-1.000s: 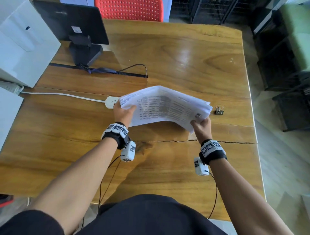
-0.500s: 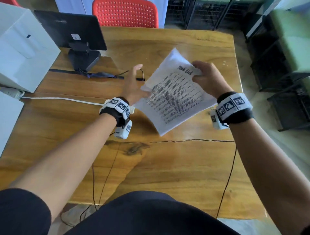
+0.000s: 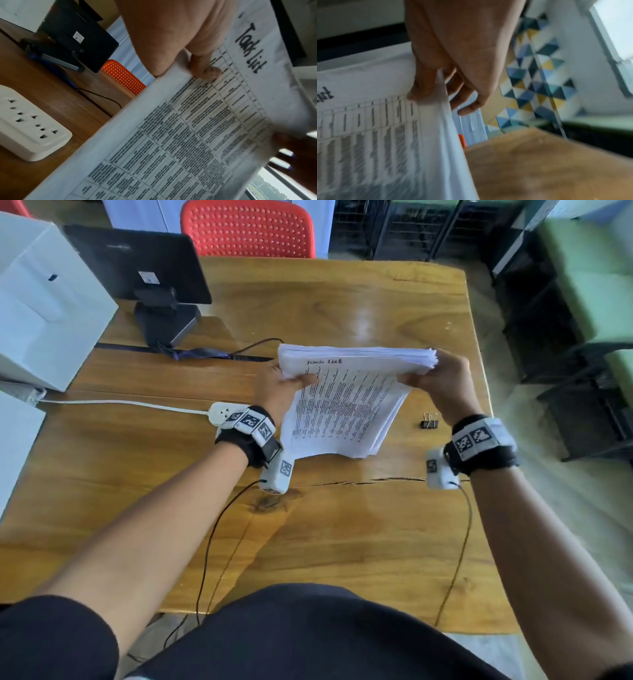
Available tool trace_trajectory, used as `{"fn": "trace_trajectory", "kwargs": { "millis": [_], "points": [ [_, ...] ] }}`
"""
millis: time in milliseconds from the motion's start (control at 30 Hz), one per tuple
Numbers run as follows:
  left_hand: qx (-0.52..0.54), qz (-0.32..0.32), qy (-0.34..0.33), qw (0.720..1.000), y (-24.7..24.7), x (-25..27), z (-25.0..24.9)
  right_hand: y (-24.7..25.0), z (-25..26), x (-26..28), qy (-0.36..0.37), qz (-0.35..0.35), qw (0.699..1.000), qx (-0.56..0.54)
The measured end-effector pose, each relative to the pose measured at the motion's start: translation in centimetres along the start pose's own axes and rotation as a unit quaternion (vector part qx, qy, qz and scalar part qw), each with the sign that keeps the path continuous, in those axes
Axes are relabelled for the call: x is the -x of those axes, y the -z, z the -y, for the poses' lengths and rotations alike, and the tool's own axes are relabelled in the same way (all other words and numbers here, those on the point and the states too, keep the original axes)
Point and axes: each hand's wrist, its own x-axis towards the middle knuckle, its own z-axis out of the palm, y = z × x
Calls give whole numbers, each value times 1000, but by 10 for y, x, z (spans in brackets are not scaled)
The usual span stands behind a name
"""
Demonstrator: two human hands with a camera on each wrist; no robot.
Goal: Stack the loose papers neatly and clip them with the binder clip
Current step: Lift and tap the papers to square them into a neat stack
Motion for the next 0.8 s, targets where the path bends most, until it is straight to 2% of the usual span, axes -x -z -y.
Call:
{"fn": "trace_trajectory", "kwargs": {
  "millis": [67, 167, 233, 333, 433, 500, 600, 700, 800],
  "points": [
    [-29, -20, -10, 999, -4, 0, -3, -13, -17, 7, -11, -26, 995, -96],
    [-54, -67, -36, 996, -9, 1, -10, -29, -10, 12, 22, -55, 991, -121],
    [-31, -68, -64, 995, -11, 1, -13, -32, 0, 14, 54, -74, 987, -135],
    [10, -37, -83, 996, -7, 2, -12, -36, 2, 22, 77, -94, 976, -180],
    [4, 6, -83, 997, -10, 7, -7, -53, -9, 31, 36, -106, 983, -148],
    [-5, -12, -73, 997, -17, 9, -7, -61, -12, 28, 23, -125, 986, -110],
    [0, -53, -87, 995, -18, 11, -15, -58, -7, 20, 43, -146, 983, -99],
    [15, -46, -91, 995, -9, 8, -14, -50, -11, 21, 62, -127, 980, -137],
    [-10, -5, -42, 999, -12, 10, -4, -54, -24, 25, 22, -98, 989, -108]
  ]
}}
